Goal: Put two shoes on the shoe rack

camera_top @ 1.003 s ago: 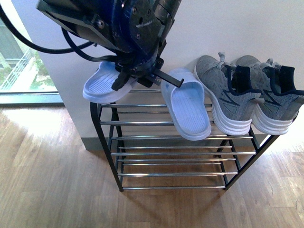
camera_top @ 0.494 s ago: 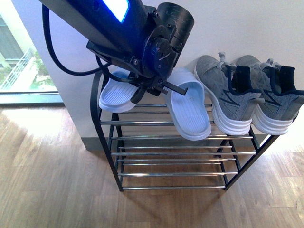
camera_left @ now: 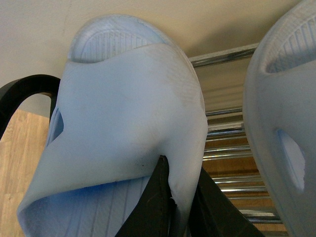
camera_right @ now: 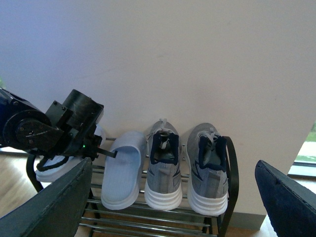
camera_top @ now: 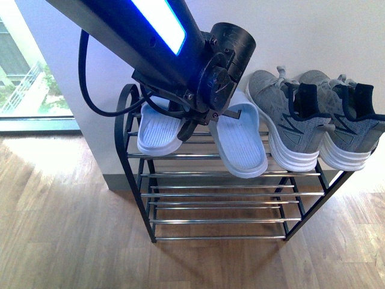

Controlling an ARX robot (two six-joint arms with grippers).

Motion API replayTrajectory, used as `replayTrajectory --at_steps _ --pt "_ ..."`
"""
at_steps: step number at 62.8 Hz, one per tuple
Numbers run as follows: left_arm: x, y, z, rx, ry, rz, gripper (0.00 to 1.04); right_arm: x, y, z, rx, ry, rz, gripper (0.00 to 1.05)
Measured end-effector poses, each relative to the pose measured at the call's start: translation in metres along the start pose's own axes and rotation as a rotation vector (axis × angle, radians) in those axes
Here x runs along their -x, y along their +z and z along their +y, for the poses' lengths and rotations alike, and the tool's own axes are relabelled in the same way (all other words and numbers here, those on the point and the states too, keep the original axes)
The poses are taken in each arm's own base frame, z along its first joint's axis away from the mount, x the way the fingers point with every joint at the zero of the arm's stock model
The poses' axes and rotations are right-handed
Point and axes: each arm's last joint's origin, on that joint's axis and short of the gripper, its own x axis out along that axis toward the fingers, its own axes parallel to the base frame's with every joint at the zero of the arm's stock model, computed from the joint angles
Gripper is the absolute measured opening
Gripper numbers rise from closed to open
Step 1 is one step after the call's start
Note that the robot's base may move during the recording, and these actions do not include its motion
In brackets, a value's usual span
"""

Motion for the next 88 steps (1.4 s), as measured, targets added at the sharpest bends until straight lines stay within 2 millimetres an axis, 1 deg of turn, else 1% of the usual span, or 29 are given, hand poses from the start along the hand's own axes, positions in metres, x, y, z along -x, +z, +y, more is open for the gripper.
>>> replayTrajectory --at_steps 1,6,9,11,14,15,16,18,21,23,27,35,39,50,55,61,65,68,73,81,88 --pt "0.000 0.000 0.000 0.002 0.001 0.002 0.12 0.000 0.000 0.000 0.000 0.000 0.000 0.95" --pt "0.001 -0.001 -0.002 0.008 0.006 0.004 0.23 0.000 0.000 0.000 0.000 0.000 0.000 0.95" --pt "0.001 -0.001 -0.002 0.018 0.007 0.007 0.32 0.000 0.000 0.000 0.000 0.000 0.000 0.95" --pt "0.001 -0.001 -0.002 0.023 0.010 0.006 0.36 0.000 0.000 0.000 0.000 0.000 0.000 0.95" --pt "0.002 -0.001 -0.002 0.039 0.015 0.003 0.45 0.000 0.000 0.000 0.000 0.000 0.000 0.95" --pt "0.003 -0.001 -0.002 0.042 0.015 0.002 0.46 0.000 0.000 0.000 0.000 0.000 0.000 0.95" --pt "0.004 -0.001 -0.002 0.050 0.015 0.003 0.52 0.000 0.000 0.000 0.000 0.000 0.000 0.95" --pt "0.005 0.000 -0.001 0.057 0.016 0.003 0.55 0.000 0.000 0.000 0.000 0.000 0.000 0.95" --pt "0.009 0.000 0.000 0.077 0.022 0.022 0.64 0.000 0.000 0.000 0.000 0.000 0.000 0.95" --pt "0.011 0.000 0.001 0.081 0.026 0.037 0.68 0.000 0.000 0.000 0.000 0.000 0.000 0.95" --pt "0.018 0.000 0.003 0.119 0.036 0.066 0.78 0.000 0.000 0.000 0.000 0.000 0.000 0.95" --pt "0.035 0.007 0.010 0.189 0.058 0.080 0.97 0.000 0.000 0.000 0.000 0.000 0.000 0.95" --pt "0.044 0.012 0.014 0.220 0.071 0.066 0.95 0.000 0.000 0.000 0.000 0.000 0.000 0.95" --pt "0.080 0.028 0.025 0.313 0.070 0.019 0.95 0.000 0.000 0.000 0.000 0.000 0.000 0.95" --pt "0.108 0.034 0.035 0.372 0.065 -0.021 0.95 0.000 0.000 0.000 0.000 0.000 0.000 0.95" --pt "0.137 0.035 0.050 0.429 0.075 -0.073 0.95 0.000 0.000 0.000 0.000 0.000 0.000 0.95" --pt "0.152 0.034 0.059 0.456 0.088 -0.098 0.95 0.000 0.000 0.000 0.000 0.000 0.000 0.95" --pt "0.168 0.033 0.070 0.487 0.092 -0.120 0.95 0.000 0.000 0.000 0.000 0.000 0.000 0.95" --pt "0.187 0.029 0.085 0.518 0.114 -0.152 0.95 0.000 0.000 0.000 0.000 0.000 0.000 0.95" --pt "0.217 0.014 0.112 0.557 0.163 -0.191 0.95 0.000 0.000 0.000 0.000 0.000 0.000 0.95" --pt "0.254 0.000 0.147 0.619 0.218 -0.234 0.95 0.000 0.000 0.000 0.000 0.000 0.000 0.95"
